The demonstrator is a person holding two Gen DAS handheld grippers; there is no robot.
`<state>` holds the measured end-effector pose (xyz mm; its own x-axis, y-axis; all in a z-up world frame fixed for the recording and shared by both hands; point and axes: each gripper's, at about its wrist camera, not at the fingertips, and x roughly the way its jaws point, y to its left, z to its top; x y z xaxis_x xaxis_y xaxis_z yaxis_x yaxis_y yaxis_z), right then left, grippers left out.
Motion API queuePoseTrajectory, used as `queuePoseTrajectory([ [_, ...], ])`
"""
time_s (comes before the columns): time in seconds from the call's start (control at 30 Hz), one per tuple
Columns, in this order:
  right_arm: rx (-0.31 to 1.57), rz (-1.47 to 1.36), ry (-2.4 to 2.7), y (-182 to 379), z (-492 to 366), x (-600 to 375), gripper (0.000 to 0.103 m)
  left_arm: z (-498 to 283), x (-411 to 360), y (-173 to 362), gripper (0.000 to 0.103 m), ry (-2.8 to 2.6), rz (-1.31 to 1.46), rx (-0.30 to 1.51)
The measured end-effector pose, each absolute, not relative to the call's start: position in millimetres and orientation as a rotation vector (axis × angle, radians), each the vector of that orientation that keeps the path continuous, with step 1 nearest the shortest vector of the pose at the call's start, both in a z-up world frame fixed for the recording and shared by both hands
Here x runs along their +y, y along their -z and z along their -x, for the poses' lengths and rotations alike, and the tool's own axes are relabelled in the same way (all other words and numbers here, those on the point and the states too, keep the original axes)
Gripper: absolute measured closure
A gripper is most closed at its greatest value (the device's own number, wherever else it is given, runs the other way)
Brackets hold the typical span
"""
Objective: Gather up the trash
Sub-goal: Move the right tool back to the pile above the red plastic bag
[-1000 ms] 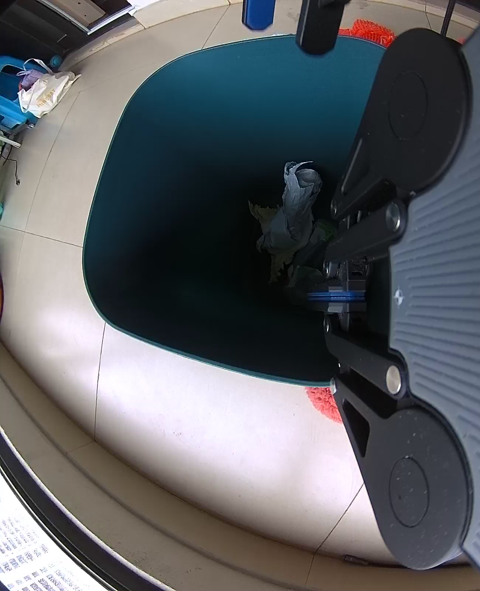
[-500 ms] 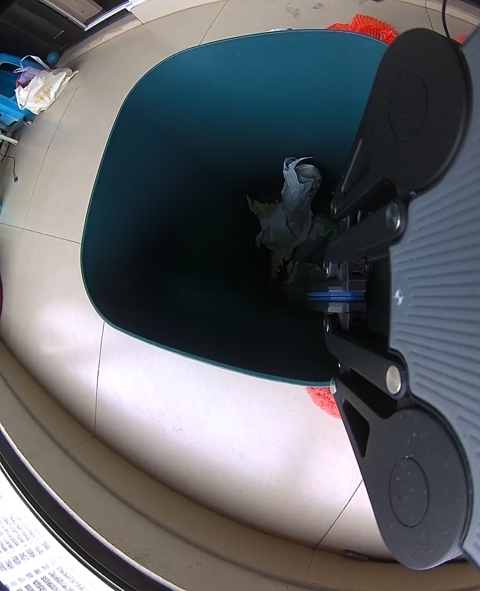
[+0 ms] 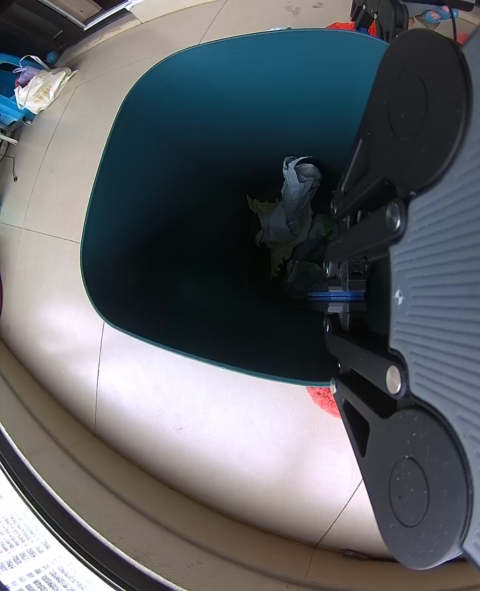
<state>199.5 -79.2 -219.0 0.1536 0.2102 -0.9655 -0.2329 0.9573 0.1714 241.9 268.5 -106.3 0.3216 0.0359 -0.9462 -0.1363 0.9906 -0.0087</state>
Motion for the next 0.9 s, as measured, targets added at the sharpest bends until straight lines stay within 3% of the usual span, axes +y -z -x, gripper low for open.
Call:
queuePoseTrajectory([
  [0.47, 1.514, -0.064, -0.063, 304.4, -224.8, -112.6, 0.033, -242.2, 266.6, 108.2, 0.103, -0.109, 0.076, 1.243],
  [0.8, 1.564, -0.147, 0.020, 331.9, -225.3, -145.3, 0.034, -241.4, 262.6, 109.4, 0.103, -0.107, 0.053, 1.241],
  [0.9, 1.570, -0.141, 0.022, 336.1, -223.5, -148.0, 0.046, -241.5, 262.1, 109.3, 0.103, -0.107, 0.052, 1.240],
])
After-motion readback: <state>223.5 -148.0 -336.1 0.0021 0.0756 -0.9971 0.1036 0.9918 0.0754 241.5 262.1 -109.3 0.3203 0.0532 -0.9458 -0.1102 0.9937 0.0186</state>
